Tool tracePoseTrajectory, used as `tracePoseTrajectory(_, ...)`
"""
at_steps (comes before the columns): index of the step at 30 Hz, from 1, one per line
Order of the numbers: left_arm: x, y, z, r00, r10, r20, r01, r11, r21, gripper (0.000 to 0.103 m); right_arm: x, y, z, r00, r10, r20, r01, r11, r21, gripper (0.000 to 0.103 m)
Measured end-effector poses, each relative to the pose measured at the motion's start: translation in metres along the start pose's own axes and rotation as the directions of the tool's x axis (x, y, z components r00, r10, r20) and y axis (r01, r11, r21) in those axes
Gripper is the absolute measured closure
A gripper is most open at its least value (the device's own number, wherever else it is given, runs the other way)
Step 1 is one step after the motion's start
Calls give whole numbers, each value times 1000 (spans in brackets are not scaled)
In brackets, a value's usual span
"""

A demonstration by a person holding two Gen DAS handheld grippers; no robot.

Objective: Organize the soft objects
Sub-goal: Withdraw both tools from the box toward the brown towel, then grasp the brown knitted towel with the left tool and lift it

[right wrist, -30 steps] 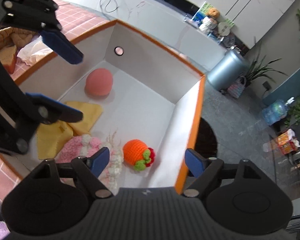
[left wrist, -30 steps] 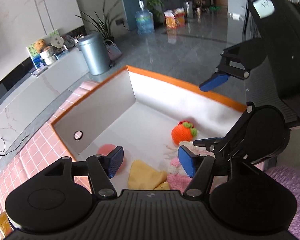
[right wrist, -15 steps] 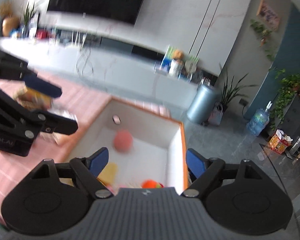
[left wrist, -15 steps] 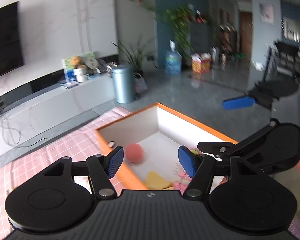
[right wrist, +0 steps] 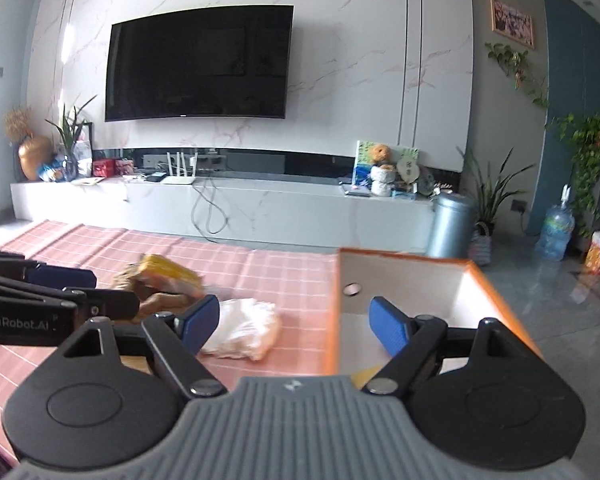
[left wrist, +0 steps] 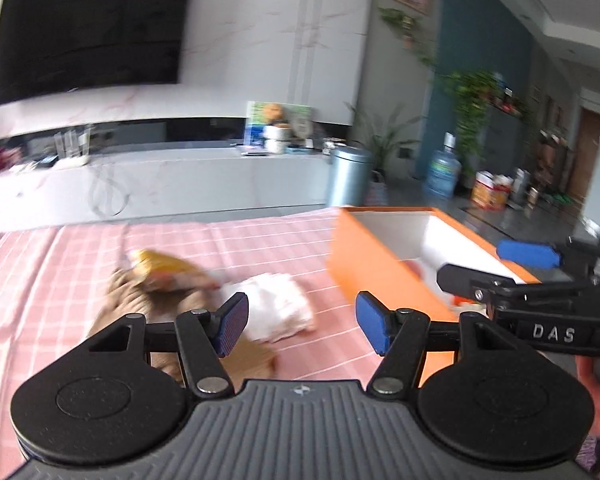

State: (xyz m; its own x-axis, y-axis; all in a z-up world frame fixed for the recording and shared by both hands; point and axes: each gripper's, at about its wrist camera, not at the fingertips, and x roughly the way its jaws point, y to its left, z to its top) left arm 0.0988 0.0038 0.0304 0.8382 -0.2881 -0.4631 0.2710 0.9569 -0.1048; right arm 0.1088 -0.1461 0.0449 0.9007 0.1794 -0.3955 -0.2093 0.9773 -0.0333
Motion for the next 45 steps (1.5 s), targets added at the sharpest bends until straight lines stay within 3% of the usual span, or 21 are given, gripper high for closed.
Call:
tracePoseTrajectory(6, -8, 31, -20, 998, 60, 13, -59, 995, -75, 27, 21, 31, -20, 998, 38, -51, -34, 996, 81, 24)
tracePoseTrajectory(10, -8, 48, -34, 993, 115, 1, -114, 989, -92, 17, 35, 44, -35, 994, 52, -99, -45, 996, 72, 24)
tracePoseTrajectory(15, -3, 67, -48, 986, 167, -32, -169, 974, -153, 16, 55, 53, -46, 986, 76, -148, -66, 995, 71, 24)
tracePoseTrajectory(20, 3, 79, -59, 978, 200, -52, -206, 968, -141, 15, 78, 59, -49, 979, 80, -188, -68, 995, 72, 24)
tracePoseTrajectory(28, 39, 92, -49, 968, 235, -88, -242, 967, -85, 14, 119, 67, -42, 970, 79, -232, -64, 995, 73, 31)
tracePoseTrajectory(34, 62, 101, -51, 954, 267, -135, -281, 955, -95, 14, 135, 67, -46, 966, 79, -247, -64, 995, 71, 31)
tracePoseTrajectory(36, 67, 103, -52, 955, 262, -138, -275, 957, -93, 23, 138, 67, -49, 963, 83, -256, -65, 995, 76, 31)
tracePoseTrajectory(39, 69, 105, -52, 963, 227, -147, -244, 964, -108, 57, 140, 68, -51, 962, 83, -262, -67, 995, 69, 31)
tracePoseTrajectory(40, 69, 106, -51, 965, 217, -148, -234, 966, -112, 72, 139, 69, -51, 962, 83, -261, -69, 996, 65, 31)
tracePoseTrajectory(45, 55, 107, -40, 976, 196, -95, -206, 972, -114, 83, 136, 69, -48, 964, 83, -252, -71, 996, 59, 31)
